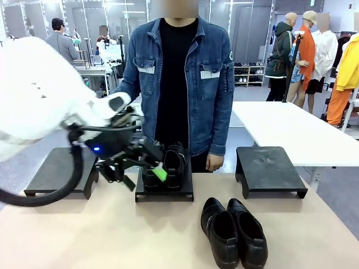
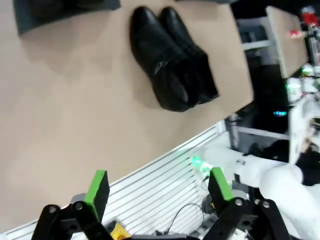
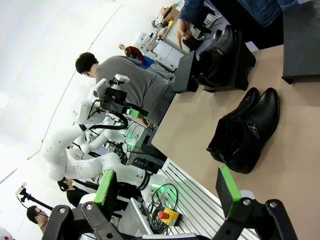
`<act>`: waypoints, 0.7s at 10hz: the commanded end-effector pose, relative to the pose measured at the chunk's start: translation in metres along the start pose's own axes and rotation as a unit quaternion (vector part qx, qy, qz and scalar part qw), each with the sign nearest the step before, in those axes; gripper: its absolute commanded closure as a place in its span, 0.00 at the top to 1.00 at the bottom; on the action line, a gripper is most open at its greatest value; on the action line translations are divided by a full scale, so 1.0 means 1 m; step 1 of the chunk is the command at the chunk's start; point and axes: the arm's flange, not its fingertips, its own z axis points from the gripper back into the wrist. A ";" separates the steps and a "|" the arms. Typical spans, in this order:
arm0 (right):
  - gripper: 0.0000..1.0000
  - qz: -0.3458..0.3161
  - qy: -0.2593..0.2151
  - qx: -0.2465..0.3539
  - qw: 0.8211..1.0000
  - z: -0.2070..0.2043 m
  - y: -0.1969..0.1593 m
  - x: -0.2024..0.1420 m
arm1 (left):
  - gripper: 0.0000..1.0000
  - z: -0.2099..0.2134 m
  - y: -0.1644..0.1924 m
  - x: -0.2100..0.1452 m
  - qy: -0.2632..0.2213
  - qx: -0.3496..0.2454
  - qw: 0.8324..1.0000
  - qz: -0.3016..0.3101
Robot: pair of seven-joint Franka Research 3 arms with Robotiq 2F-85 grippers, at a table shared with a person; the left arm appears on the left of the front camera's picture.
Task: Place the shoes on the stand as instructed by the person.
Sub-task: Pick up another pair of Shoes and place it on the Shoes Stand indicated by the person.
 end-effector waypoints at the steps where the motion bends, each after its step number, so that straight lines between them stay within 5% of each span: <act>1: 1.00 0.011 -0.001 0.003 1.000 0.002 0.001 -0.001 | 1.00 -0.022 -0.048 0.030 0.025 0.057 0.998 0.001; 7: 1.00 0.011 -0.001 0.003 1.000 0.002 0.001 -0.001 | 1.00 -0.138 -0.139 0.045 -0.025 0.162 0.985 0.055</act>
